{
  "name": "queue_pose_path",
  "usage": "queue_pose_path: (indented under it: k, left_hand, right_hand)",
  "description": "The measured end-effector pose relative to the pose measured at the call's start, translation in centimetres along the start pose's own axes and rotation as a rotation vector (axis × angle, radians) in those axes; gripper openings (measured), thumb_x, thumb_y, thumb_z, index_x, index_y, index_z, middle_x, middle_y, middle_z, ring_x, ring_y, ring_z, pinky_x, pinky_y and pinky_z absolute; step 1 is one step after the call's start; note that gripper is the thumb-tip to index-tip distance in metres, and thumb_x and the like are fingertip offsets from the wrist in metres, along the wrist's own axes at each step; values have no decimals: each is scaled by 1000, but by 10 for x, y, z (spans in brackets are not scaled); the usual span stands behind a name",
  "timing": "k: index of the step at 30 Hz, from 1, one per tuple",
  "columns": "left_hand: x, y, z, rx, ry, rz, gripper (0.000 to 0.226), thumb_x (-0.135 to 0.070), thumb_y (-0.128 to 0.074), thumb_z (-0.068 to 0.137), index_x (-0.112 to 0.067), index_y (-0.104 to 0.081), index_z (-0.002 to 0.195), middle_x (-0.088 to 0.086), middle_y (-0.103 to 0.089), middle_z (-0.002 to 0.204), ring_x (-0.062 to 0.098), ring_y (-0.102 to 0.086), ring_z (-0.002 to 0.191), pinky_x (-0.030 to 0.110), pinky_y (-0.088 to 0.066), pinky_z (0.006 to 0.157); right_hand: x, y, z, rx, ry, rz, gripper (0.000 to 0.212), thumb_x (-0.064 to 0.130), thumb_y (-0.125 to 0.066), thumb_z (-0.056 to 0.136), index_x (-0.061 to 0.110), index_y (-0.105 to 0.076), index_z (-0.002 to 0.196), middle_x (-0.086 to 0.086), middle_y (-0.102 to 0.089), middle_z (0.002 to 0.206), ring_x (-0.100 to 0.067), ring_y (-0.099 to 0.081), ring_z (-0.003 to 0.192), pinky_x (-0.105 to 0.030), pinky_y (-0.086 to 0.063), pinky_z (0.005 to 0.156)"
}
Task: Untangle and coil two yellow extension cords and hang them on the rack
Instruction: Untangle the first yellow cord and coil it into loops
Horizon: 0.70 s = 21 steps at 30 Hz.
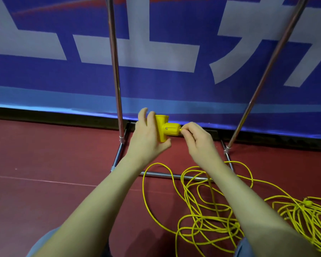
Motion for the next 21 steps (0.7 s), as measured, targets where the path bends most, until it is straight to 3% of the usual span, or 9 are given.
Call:
queue_pose_path:
  k: [2, 5, 7, 9, 13, 16, 18, 21]
  left_hand:
    - [9, -2, 6, 22, -35, 16, 91, -43, -67, 68, -3, -30, 141, 17, -42, 133, 39, -46, 116, 46, -42, 96]
    - [20, 0, 4, 65, -41, 175, 87, -53, -63, 69, -29, -26, 144, 8, -45, 120, 36, -51, 98, 42, -48, 81]
    - [29, -1, 2, 108, 9, 324, 78, -54, -66, 71, -33, -34, 139, 7, -42, 116, 34, -51, 98, 38, -48, 75]
    - [37, 3, 2, 113, 97, 325, 72, -55, -66, 71, -31, -38, 134, 7, -42, 112, 31, -53, 98, 36, -48, 72]
    - [52, 8, 0, 91, 203, 257, 67, -54, -66, 73, -29, -40, 129, 7, -43, 109, 31, -54, 97, 37, -49, 70]
    - [57, 9, -4, 93, 226, 278, 65, -53, -66, 73, -30, -40, 128, 7, -45, 110, 31, -54, 97, 37, -49, 70]
    - [61, 8, -8, 117, 241, 264, 64, -51, -66, 74, -28, -39, 128, 7, -46, 113, 33, -54, 98, 37, -47, 72]
    - [68, 9, -13, 165, 270, 278, 65, -48, -66, 74, -21, -37, 125, 8, -50, 114, 37, -53, 102, 40, -40, 82]
  right_hand:
    - [1, -6, 6, -14, 23, 45, 18, 15, -48, 93, 5, -59, 84, 4, -52, 76, -6, -44, 69, -16, -36, 68]
    - [-9, -21, 13, 39, 15, 70, 15, 18, -54, 92, 8, -64, 85, 11, -54, 73, 0, -45, 66, -12, -35, 66]
    - [-22, -31, 15, 96, -41, 98, 11, 22, -59, 91, 14, -65, 86, 9, -55, 69, -1, -44, 61, -20, -36, 62]
    - [-39, -37, 15, 138, -139, 135, 9, 22, -62, 91, 14, -63, 87, -3, -53, 65, -15, -41, 59, -29, -38, 60]
    - [-69, -42, 6, 229, -244, 98, 12, 21, -57, 93, 13, -59, 84, 7, -43, 60, -12, -40, 59, -45, -51, 65]
    - [-73, -43, -5, 278, -272, 68, 12, 21, -54, 95, 18, -57, 83, 2, -44, 61, -10, -39, 58, -35, -43, 59]
    - [-60, -35, -4, 215, -240, 102, 12, 17, -55, 94, 18, -59, 83, -1, -48, 63, -7, -37, 58, -26, -35, 58]
    - [-20, -24, 6, 97, -122, 180, 11, 17, -58, 91, 13, -65, 84, -12, -60, 72, -14, -45, 63, -23, -37, 63]
Point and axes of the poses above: each hand's wrist, its own z-axis towards the middle knuckle, its own y-axis out of the back of the hand, x = y × z, the point moved 10 cm from there along z, towards the middle knuckle
